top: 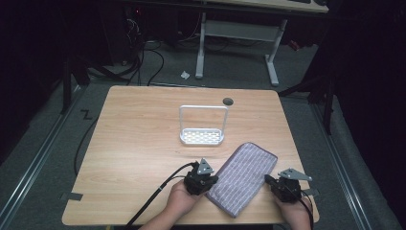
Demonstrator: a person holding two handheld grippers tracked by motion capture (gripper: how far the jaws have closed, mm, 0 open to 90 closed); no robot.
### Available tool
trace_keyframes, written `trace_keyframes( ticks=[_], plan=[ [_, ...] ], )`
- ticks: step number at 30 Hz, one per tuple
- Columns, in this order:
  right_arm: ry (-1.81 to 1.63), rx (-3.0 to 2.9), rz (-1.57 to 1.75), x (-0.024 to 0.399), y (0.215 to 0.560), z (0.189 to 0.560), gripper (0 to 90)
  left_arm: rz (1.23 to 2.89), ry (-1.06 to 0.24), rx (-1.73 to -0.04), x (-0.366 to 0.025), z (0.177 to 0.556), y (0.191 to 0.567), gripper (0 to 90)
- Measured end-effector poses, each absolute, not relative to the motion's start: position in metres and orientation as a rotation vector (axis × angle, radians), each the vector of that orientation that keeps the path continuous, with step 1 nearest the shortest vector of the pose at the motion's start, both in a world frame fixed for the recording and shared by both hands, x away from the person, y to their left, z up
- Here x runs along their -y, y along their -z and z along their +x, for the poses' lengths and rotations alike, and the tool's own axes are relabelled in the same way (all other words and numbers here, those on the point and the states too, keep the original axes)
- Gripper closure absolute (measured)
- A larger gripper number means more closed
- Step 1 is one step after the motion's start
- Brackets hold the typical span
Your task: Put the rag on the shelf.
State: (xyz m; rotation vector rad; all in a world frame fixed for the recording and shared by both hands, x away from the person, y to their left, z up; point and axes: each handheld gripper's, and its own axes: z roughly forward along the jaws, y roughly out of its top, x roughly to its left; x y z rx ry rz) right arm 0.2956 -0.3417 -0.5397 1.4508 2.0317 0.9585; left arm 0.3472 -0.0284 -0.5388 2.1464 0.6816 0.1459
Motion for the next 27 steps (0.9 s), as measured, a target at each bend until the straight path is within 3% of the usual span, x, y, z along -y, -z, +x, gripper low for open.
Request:
trace_keyframes(
  ticks=[13,18,19,20,23,27],
  plan=[
    [-0.962,-2.125,1.308,0.294,0.540,0.312,89.6,2.151,-0.110,-0.687,-0.005,0.304,0.541,89.9],
    [-0.976,-2.129,1.297,0.296,0.540,0.308,87.0,2.146,-0.051,-0.690,-0.011,0.289,0.539,87.6],
    [-1.006,-2.094,1.306,0.302,0.537,0.305,86.3,2.141,-0.034,-0.690,-0.012,0.290,0.537,78.2],
    [-1.028,-2.067,1.315,0.304,0.534,0.304,85.7,2.096,-0.052,-0.708,-0.012,0.300,0.531,75.9],
    [-1.053,-2.040,1.310,0.307,0.531,0.303,84.6,2.051,-0.079,-0.733,-0.006,0.319,0.524,75.0],
    [-1.031,-2.050,1.292,0.307,0.534,0.301,83.8,2.090,-0.226,-0.700,0.027,0.357,0.523,73.9]
  ],
)
